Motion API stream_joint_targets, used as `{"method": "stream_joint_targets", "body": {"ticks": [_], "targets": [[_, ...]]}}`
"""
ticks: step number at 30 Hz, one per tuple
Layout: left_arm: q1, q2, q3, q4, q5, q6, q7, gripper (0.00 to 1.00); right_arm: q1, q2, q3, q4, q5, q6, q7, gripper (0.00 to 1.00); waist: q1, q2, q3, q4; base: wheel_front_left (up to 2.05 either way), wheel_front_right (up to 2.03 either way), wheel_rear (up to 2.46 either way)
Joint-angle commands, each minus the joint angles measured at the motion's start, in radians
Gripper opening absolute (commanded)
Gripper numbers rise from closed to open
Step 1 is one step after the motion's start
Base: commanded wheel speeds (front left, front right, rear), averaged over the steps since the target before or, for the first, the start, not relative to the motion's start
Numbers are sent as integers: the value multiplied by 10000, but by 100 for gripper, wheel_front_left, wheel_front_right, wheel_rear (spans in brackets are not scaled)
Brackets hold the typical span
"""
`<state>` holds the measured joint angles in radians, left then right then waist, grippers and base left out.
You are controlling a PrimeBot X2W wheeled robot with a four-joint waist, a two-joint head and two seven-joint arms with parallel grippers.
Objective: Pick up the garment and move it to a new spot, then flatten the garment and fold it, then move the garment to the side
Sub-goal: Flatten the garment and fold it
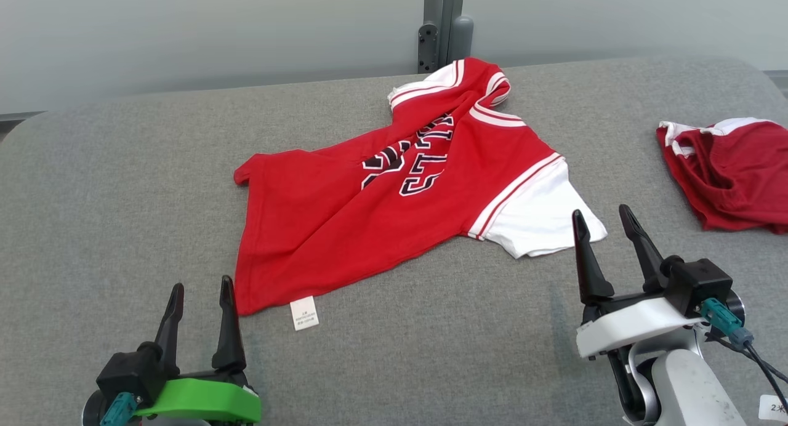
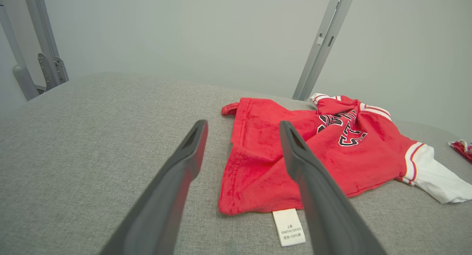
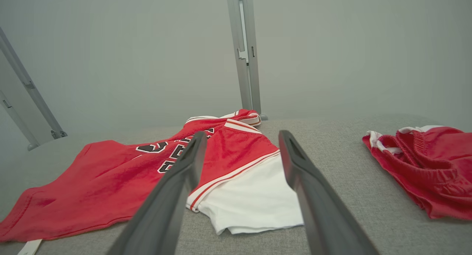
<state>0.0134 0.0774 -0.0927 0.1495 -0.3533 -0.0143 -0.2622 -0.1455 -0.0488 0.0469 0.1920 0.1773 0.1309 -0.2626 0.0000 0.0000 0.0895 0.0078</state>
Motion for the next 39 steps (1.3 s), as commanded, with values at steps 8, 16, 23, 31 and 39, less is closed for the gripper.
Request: {"method": "stream_joint_targets", "body": {"ticks": [8, 16, 23, 31, 39], "targets": [[85, -95, 90, 26, 269, -117, -29, 100, 55, -34, -45, 164, 15, -4, -28, 100, 0, 0, 15, -74, 0, 0, 0], [-210, -160, -74, 180, 291, -204, -30, 100, -643, -31, -1415, 1668, -681, -4, 320, 100, 0, 0, 511, 151, 0, 0, 0], [-509, -208, -187, 289, 310, -247, -30, 100, -1727, -24, -2416, 3242, -1501, -4, 1049, 100, 0, 0, 1146, 537, 0, 0, 0], [-755, -247, -150, 317, 314, -258, -31, 100, -2777, -34, -2660, 4976, -1562, -4, 1308, 100, 0, 0, 1540, 786, 0, 0, 0], [-817, -261, -48, 332, 354, -275, -31, 100, -3538, -11, -2404, 6473, -1486, -2, 1447, 100, 0, 0, 1650, 734, 0, 0, 0]]}}
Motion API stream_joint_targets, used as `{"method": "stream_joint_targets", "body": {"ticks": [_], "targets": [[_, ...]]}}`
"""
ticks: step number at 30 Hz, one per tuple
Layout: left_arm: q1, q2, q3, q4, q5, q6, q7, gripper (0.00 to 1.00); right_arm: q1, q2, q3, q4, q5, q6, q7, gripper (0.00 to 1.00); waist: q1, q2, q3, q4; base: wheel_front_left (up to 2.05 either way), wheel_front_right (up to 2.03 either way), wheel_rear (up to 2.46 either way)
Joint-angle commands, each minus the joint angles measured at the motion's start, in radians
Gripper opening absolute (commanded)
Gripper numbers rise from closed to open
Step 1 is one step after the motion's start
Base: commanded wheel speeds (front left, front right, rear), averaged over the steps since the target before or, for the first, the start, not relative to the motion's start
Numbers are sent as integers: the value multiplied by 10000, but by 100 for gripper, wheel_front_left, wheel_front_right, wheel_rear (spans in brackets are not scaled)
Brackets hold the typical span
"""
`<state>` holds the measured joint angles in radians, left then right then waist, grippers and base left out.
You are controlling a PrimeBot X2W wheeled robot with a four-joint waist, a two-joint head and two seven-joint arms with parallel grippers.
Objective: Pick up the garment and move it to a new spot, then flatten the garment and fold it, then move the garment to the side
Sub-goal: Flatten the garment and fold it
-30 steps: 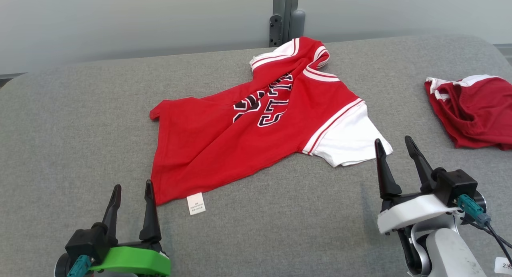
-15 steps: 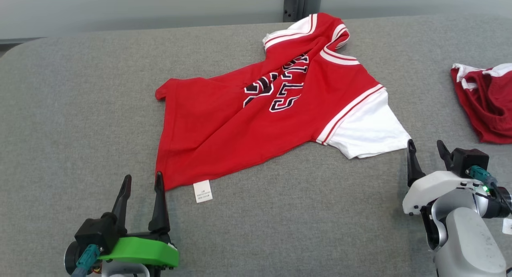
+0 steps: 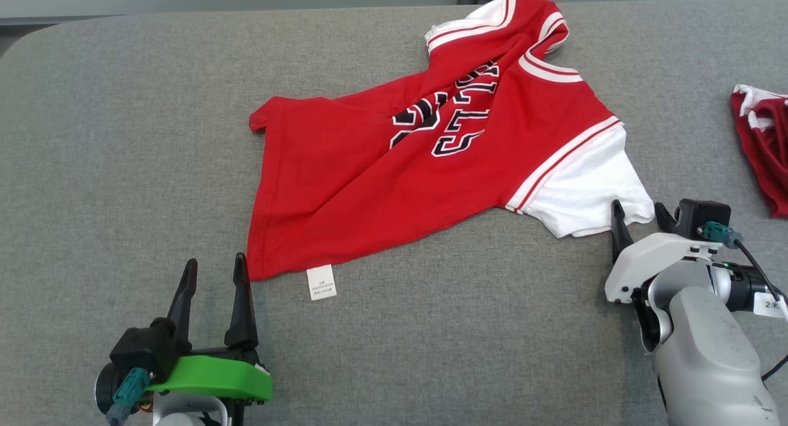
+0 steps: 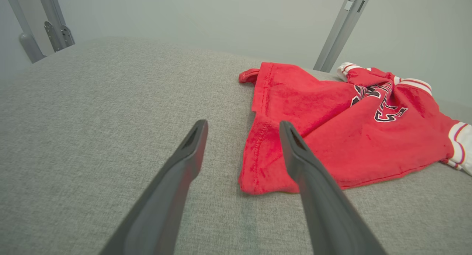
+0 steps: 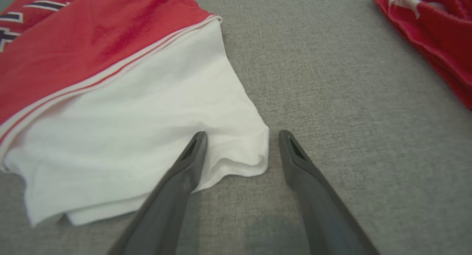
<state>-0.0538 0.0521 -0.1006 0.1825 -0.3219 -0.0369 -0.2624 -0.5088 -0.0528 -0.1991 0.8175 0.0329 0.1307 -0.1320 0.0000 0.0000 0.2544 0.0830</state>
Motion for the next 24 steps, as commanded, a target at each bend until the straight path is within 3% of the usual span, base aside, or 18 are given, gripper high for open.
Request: {"method": "stream_joint_targets", "body": {"ticks": [1, 2, 4, 12, 24], "targets": [[-142, -9, 44, 14, 51, -51, -29, 100, 30, 13, 70, 355, -80, 0, 102, 80, 0, 0, -1, -39, 0, 0, 0], [-140, -9, 53, 21, 68, -51, -29, 100, -21, 12, 91, 482, -92, 0, 66, 36, 0, 0, -8, -59, 0, 0, 0], [-115, -10, 59, 36, 78, -58, -29, 100, -99, 17, 139, 659, 82, 0, -30, 0, 0, 0, -41, -115, 0, 0, 0], [233, -12, -143, 451, -161, -191, -19, 100, 119, -7, 536, 81, 906, -8, -949, 0, 0, 0, -300, -486, 0, 0, 0], [629, -7, -500, 1221, -1211, -227, 899, 100, 2067, 4, 939, -3053, 1734, -8, -903, 0, 0, 0, -621, -1170, 0, 0, 0]]}}
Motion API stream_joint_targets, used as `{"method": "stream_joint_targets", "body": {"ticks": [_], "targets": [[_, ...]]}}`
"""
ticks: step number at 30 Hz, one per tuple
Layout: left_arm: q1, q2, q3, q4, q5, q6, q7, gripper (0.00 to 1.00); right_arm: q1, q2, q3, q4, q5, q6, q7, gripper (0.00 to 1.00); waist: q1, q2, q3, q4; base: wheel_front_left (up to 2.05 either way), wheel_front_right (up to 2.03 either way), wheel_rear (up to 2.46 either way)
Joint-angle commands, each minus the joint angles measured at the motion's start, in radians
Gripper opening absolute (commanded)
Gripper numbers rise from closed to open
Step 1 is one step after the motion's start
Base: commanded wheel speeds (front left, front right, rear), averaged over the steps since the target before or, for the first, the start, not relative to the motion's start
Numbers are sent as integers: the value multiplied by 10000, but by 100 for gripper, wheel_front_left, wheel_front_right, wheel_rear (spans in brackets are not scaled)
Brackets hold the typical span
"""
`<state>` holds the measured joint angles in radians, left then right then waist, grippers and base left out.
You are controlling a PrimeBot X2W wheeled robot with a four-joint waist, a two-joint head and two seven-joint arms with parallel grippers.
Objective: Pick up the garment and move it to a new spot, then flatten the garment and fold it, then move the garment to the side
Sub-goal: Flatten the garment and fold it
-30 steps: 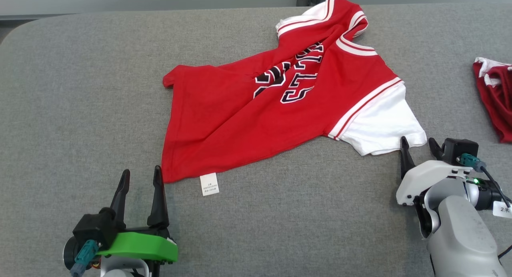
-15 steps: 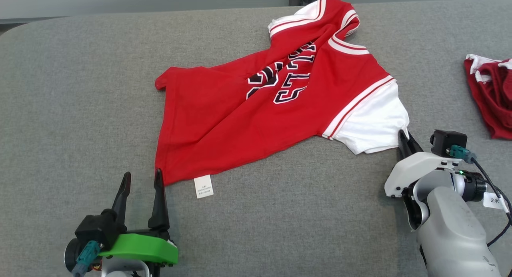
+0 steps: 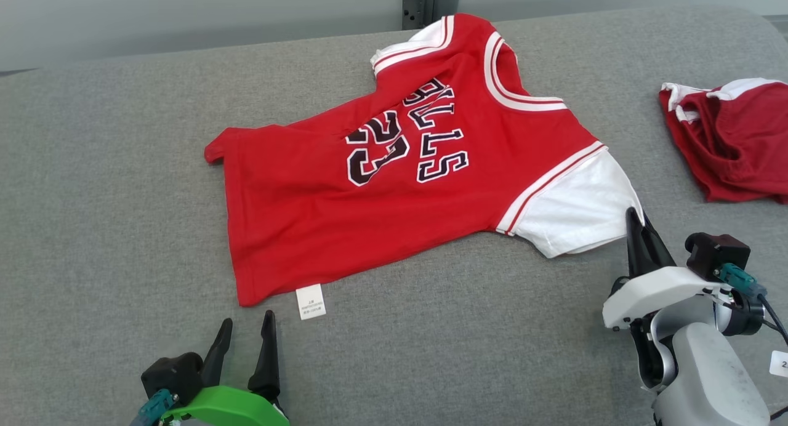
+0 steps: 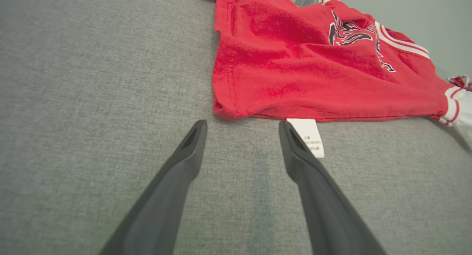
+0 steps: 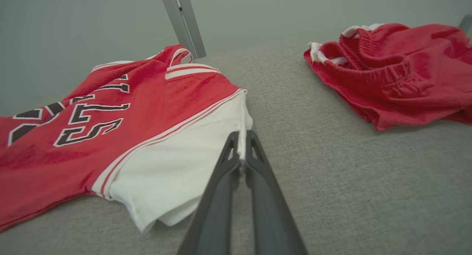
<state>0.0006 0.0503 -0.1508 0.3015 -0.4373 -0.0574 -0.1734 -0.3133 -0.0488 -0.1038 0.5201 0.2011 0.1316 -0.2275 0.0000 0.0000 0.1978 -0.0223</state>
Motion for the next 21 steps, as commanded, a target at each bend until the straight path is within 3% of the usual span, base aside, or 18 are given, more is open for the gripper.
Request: {"method": "stream_joint_targets", "body": {"ticks": [1, 8, 21], "targets": [[82, 10, -4, 60, -141, -51, 45, 100, 227, -36, 18, -325, 83, -16, 139, 0, 0, 0, -60, -175, 0, 0, 0], [-277, 12, -125, 301, -790, -84, 64, 100, 827, -35, 198, -1552, 199, -16, 670, 0, 0, 0, -35, -430, 0, 0, 0], [-979, 33, 98, 1181, -1620, 51, 198, 100, 1055, -35, 476, -2158, 353, -16, 913, 0, 0, 0, 117, -789, 0, 0, 0]]}}
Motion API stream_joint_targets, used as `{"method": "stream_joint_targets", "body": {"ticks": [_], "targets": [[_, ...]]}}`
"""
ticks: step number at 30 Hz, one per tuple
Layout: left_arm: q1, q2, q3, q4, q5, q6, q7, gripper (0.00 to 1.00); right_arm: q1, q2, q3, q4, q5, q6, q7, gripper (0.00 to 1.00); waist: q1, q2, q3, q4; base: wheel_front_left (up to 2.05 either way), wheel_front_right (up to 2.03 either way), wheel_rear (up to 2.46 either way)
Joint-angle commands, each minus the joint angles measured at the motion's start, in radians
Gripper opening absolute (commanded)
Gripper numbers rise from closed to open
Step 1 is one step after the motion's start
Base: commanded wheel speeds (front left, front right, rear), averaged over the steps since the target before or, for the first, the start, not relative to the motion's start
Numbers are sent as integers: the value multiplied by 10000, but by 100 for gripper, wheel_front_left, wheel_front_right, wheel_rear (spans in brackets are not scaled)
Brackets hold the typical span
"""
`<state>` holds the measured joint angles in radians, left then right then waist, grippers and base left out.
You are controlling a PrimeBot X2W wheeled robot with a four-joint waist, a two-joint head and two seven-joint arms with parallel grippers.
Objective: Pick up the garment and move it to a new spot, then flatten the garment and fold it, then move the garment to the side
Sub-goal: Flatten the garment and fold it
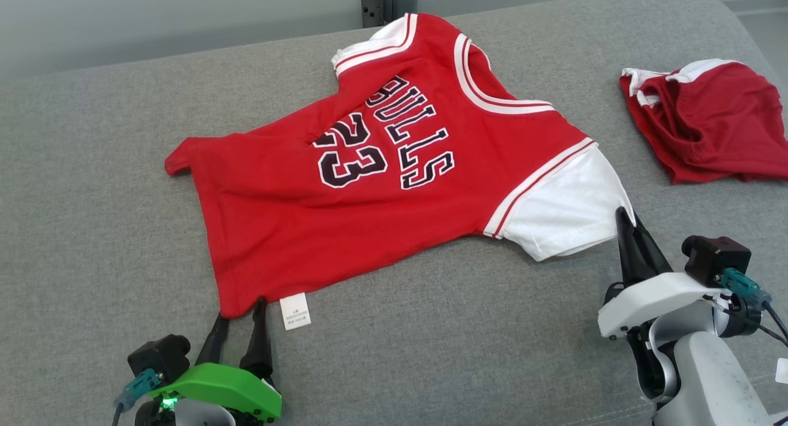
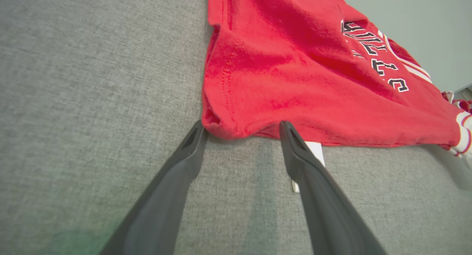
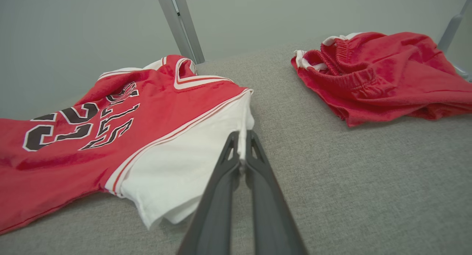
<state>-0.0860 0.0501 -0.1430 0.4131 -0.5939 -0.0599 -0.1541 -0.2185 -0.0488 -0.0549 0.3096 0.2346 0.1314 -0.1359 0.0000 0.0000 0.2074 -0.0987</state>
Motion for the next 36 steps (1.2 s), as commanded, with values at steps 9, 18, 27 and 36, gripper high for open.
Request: {"method": "stream_joint_targets", "body": {"ticks": [9, 18, 27, 36], "targets": [[-427, 174, -136, 191, 142, -58, -247, 0, 81, -33, 16, -161, 86, -14, -189, 0, 0, 0, 17, -97, 0, 0, 0], [-391, 417, -108, -1470, 305, -34, -573, 0, -15, -31, 265, -825, 691, -14, -96, 0, 0, 0, -249, 71, 0, 0, 0], [-93, 781, 150, -4576, 32, 156, -184, 0, 57, -46, 562, -3013, 2306, -13, 570, 0, 0, 0, -643, 125, 0, 0, 0], [-163, 1190, 507, -7708, -404, 346, 665, 0, 326, -110, 311, -5942, 4179, -8, 1254, 0, 0, 0, -947, 88, 0, 0, 0]]}}
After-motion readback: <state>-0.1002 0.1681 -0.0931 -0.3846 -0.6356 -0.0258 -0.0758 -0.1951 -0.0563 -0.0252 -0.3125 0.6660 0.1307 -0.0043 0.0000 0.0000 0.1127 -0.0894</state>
